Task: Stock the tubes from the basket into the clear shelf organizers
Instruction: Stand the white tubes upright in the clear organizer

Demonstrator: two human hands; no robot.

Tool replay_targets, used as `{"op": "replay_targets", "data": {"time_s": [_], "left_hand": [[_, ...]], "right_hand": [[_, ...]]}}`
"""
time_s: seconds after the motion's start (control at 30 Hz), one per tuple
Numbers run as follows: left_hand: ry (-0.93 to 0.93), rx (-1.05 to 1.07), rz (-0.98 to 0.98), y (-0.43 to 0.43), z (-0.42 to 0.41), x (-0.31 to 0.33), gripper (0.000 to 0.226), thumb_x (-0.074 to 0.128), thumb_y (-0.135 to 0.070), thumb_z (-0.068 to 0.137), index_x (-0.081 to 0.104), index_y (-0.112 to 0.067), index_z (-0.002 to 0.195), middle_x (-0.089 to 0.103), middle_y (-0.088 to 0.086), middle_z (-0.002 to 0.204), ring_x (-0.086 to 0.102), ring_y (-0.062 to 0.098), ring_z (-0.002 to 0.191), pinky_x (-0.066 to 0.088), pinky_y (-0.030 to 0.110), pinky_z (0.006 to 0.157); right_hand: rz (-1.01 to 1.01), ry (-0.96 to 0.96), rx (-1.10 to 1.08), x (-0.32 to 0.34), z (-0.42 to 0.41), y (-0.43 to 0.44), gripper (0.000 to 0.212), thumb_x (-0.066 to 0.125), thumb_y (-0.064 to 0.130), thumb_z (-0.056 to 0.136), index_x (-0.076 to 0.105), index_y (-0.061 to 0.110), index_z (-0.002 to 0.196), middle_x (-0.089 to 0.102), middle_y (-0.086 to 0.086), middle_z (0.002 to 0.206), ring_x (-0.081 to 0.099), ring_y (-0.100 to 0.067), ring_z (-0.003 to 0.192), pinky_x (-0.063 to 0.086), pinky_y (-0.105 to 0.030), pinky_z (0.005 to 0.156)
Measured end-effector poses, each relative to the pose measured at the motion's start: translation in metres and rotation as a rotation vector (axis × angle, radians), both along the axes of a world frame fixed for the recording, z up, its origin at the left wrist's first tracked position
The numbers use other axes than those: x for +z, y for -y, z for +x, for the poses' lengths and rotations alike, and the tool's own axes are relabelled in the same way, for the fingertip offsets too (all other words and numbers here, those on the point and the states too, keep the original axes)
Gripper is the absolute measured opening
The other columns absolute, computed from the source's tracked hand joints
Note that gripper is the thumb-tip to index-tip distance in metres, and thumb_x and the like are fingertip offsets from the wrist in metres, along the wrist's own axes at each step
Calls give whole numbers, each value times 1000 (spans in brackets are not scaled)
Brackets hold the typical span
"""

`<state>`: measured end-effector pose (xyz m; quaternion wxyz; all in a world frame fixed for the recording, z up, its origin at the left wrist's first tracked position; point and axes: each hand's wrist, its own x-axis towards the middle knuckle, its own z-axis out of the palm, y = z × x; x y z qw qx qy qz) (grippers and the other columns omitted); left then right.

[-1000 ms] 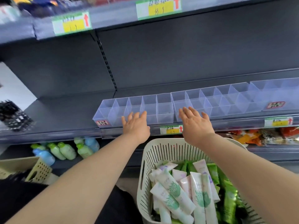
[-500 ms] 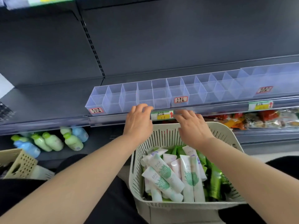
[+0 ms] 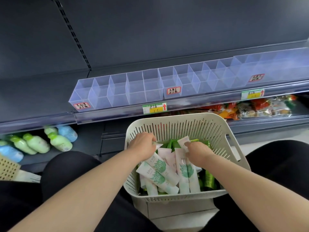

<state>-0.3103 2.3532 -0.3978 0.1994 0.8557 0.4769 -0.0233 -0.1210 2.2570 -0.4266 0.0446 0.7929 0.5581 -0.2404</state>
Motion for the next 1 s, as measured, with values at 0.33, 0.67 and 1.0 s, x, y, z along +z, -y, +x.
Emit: {"op": "replay_targets", "data": {"time_s": [0.33,0.67,1.0], "left_hand": [[8,-41,-57,15,34,-7,28,55,-25,93,59,-23,121,59,-1,119,54,19,108,48,35,89],[-325,-183,-38,38,103,-27,43,49,-40,94,57,-14,127,46,6,130,36,27,122,33,47,106],[73,-11,-191,38,86,6,8,67,-28,86,59,-26,86,62,-5,92,58,15,85,47,31,71]], "right_hand": [[257,-284,-257,26,22,18,39,59,4,80,64,15,117,66,-3,105,58,-17,85,43,-21,63],[418,-223,-239,43,45,41,28,51,11,90,64,24,110,66,1,100,59,-17,86,49,-28,68],[560,-79,-198,53,45,39,23,48,18,91,63,27,106,64,5,104,56,-18,97,49,-33,74]]}}
